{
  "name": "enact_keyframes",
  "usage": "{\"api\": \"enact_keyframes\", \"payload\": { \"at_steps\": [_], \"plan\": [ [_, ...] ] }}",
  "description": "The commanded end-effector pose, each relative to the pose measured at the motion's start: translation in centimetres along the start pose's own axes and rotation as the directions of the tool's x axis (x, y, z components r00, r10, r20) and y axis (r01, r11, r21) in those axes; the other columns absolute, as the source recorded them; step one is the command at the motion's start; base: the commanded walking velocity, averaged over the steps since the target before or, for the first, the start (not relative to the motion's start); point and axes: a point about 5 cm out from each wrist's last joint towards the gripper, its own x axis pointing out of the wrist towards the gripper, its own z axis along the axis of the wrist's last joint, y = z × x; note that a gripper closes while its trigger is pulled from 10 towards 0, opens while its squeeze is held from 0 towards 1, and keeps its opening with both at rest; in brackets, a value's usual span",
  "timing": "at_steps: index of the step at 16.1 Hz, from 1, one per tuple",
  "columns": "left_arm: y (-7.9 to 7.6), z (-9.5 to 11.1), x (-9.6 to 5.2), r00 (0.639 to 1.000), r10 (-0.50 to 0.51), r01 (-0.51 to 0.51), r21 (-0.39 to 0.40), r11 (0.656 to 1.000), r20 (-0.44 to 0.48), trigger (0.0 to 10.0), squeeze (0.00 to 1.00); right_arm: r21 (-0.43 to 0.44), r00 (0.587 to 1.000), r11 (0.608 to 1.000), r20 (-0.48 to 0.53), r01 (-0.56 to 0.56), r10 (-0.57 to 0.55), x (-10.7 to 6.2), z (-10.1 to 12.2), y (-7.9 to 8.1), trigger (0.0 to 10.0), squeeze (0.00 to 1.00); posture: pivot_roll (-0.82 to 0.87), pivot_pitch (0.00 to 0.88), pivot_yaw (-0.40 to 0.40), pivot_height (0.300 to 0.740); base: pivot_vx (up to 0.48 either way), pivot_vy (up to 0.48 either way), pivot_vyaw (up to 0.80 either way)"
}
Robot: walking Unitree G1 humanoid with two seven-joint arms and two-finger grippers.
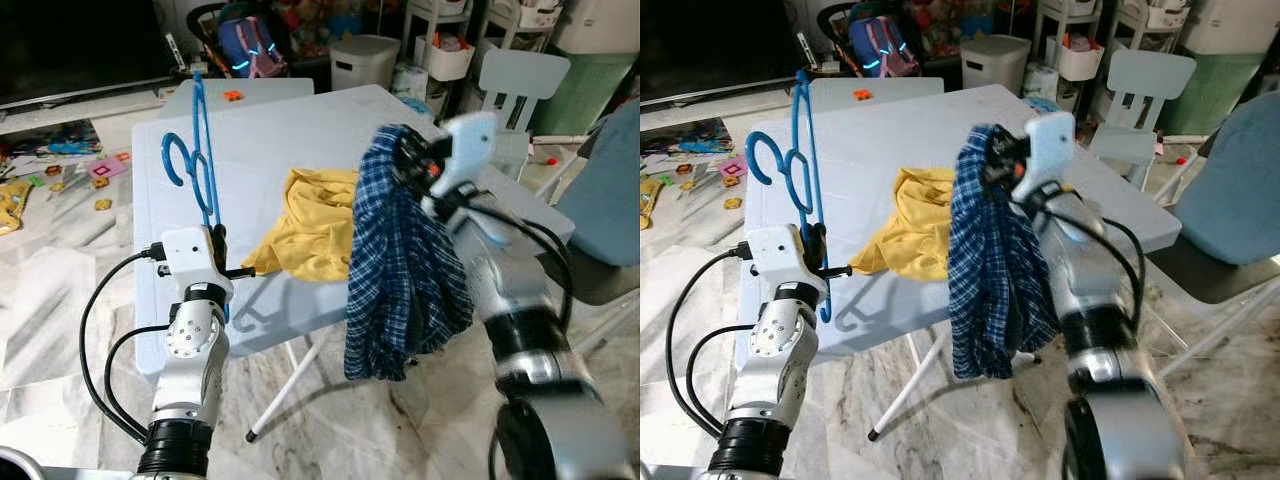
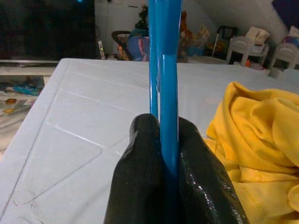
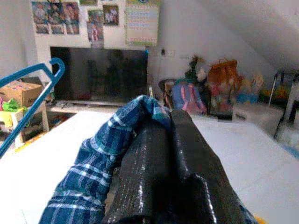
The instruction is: Hang hanger
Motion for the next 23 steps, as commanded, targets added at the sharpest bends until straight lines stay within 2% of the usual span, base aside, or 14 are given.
{"api": "enact_keyframes", "payload": {
  "at_steps": [1,4,5,8,11,13,15,16,17,18,19,20,21,23],
  "plan": [
    [-0.3,0.0,0.0,1.000,-0.005,0.005,0.019,1.000,0.000,10.0,0.00,-0.028,0.997,0.998,0.062,-0.049,0.051,2.4,2.8,1.0,10.0,0.00,-0.15,0.000,0.020,0.740,0.000,0.000,0.00],
    [-0.3,0.1,-0.2,1.000,0.007,-0.007,0.024,1.000,0.005,10.0,0.00,-0.037,0.992,0.999,0.117,-0.032,0.036,5.5,7.5,1.6,10.0,0.00,-0.12,0.000,-0.015,0.740,0.000,0.000,0.00],
    [0.1,0.3,-0.4,0.999,0.035,-0.035,0.025,0.999,0.019,10.0,0.00,-0.004,0.986,1.000,0.164,0.014,-0.013,6.4,10.7,1.1,10.0,0.00,-0.08,0.000,-0.045,0.740,0.000,0.000,0.00],
    [0.6,0.4,-1.0,0.997,0.075,-0.076,0.024,0.997,0.033,10.0,0.00,0.049,0.961,0.992,0.246,0.119,-0.128,6.5,15.0,-0.3,10.0,0.00,-0.04,0.000,-0.079,0.740,0.000,0.000,0.00],
    [0.6,0.4,-1.2,0.996,0.081,-0.081,0.025,0.996,0.036,10.0,0.00,0.033,0.952,0.985,0.256,0.168,-0.171,6.4,15.7,-0.8,10.0,0.00,-0.04,0.000,-0.086,0.740,0.000,0.000,0.00],
    [0.3,0.5,-1.2,0.996,0.077,-0.078,0.027,0.997,0.041,10.0,0.00,-0.163,0.981,0.969,0.089,0.184,-0.171,6.4,11.3,-0.6,10.0,0.00,-0.04,0.000,-0.083,0.740,0.000,0.000,0.00],
    [-0.1,0.5,-1.1,0.997,0.067,-0.068,0.027,0.997,0.041,10.0,0.00,-0.273,0.985,0.950,-0.041,0.150,-0.167,5.8,7.6,-0.7,10.0,0.00,-0.05,0.000,-0.077,0.740,0.000,0.000,0.00],
    [-0.2,0.5,-1.1,0.997,0.062,-0.063,0.026,0.998,0.039,10.0,0.00,-0.302,0.982,0.946,-0.106,0.119,-0.158,5.4,5.8,-0.8,10.0,0.70,-0.06,0.000,-0.075,0.740,0.000,0.000,0.00],
    [-0.5,0.4,-1.0,0.998,0.049,-0.050,0.021,0.999,0.036,10.0,0.00,-0.364,0.959,0.930,-0.248,0.038,-0.136,4.0,2.2,-1.4,10.0,1.00,-0.07,0.000,-0.067,0.740,0.000,0.000,0.00],
    [-0.7,0.3,-0.9,0.999,0.044,-0.044,0.019,0.999,0.032,10.0,0.00,-0.381,0.940,0.925,-0.317,-0.008,-0.122,3.0,0.4,-1.9,10.0,1.00,-0.08,0.000,-0.063,0.740,0.000,0.000,0.00],
    [-0.9,0.2,-0.8,0.999,0.038,-0.038,0.015,0.999,0.026,10.0,0.00,-0.435,0.917,0.898,-0.380,-0.063,-0.120,2.0,-1.1,-2.4,10.0,1.00,-0.09,0.000,-0.058,0.740,0.000,0.000,0.00],
    [-1.0,0.1,-0.8,0.999,0.033,-0.033,0.015,0.999,0.024,10.0,0.00,-0.445,0.911,0.892,-0.396,-0.079,-0.117,1.8,-1.4,-2.5,10.0,1.00,-0.09,0.000,-0.058,0.740,0.000,0.000,0.00],
    [-1.3,0.0,-0.8,1.000,0.019,-0.020,0.014,1.000,0.017,10.0,0.00,-0.504,0.900,0.852,-0.425,-0.146,-0.097,1.1,-2.1,-2.9,10.0,1.00,-0.10,0.000,-0.050,0.740,0.000,0.000,0.00],
    [-1.4,-0.1,-0.8,1.000,0.012,-0.013,0.012,1.000,0.014,10.0,0.00,-0.475,0.883,0.854,-0.468,-0.213,-0.040,0.3,-2.8,-3.1,10.0,1.00,-0.11,0.000,-0.049,0.740,0.000,0.000,0.00]
  ]
}}
